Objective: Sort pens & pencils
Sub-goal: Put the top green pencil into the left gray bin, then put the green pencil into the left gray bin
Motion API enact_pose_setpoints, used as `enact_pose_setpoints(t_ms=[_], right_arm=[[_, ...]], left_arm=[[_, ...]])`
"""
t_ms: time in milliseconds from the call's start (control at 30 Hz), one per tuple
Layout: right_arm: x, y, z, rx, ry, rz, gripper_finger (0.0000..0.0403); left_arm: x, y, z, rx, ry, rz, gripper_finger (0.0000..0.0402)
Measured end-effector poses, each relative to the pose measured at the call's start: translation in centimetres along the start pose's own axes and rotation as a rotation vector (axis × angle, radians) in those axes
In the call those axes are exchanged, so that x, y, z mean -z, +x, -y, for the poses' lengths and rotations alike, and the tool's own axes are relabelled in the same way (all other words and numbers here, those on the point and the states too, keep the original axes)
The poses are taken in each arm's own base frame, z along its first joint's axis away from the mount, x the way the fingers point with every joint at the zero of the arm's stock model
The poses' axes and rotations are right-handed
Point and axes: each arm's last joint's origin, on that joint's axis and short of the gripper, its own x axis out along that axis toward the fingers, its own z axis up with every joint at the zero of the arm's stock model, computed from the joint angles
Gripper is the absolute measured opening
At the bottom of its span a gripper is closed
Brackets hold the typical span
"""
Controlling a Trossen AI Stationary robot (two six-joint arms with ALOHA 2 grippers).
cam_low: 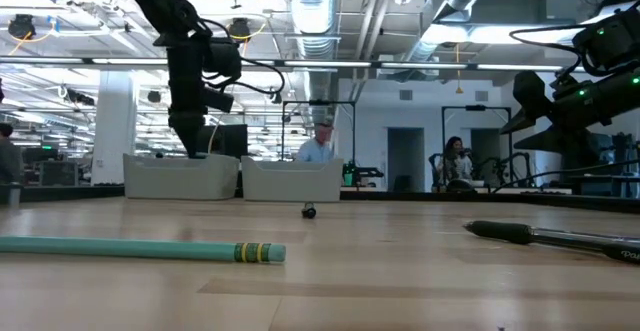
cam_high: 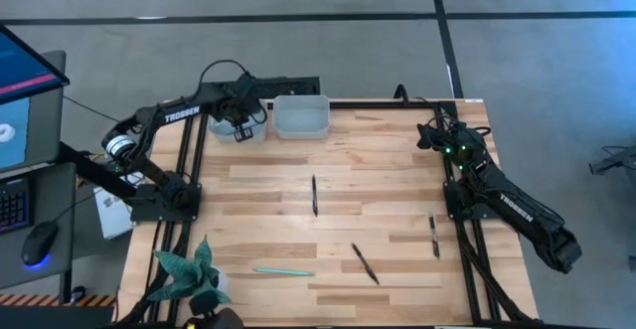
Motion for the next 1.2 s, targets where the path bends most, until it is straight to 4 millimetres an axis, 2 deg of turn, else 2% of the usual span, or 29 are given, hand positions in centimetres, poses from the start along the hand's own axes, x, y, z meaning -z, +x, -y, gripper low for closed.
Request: enact_pose_setpoints(t_ms=[267, 533, 967, 1200], right_arm=[[0.0, 0.0, 0.0, 0.000, 0.000, 0.000, 0.0212], [0.0, 0.0, 0.0, 0.000, -0.001, 0.000, 0.0212], [0.0, 0.0, 0.0, 0.000, -0.001, 0.000, 0.0212], [0.0, 0.0, 0.0, 0.000, -0.001, 0.000, 0.0212]], left_arm=[[1.0, 1.6, 1.2, -0.008, 0.057, -0.026, 0.0009], [0.5, 1.6, 1.0, -0.062, -0.050, 0.005, 0.0033], [0.4, 1.6, 1.1, -0.032, -0.073, 0.022, 0.0039], [0.5, 1.6, 1.0, -0.053, -0.131, 0.013, 0.0055]])
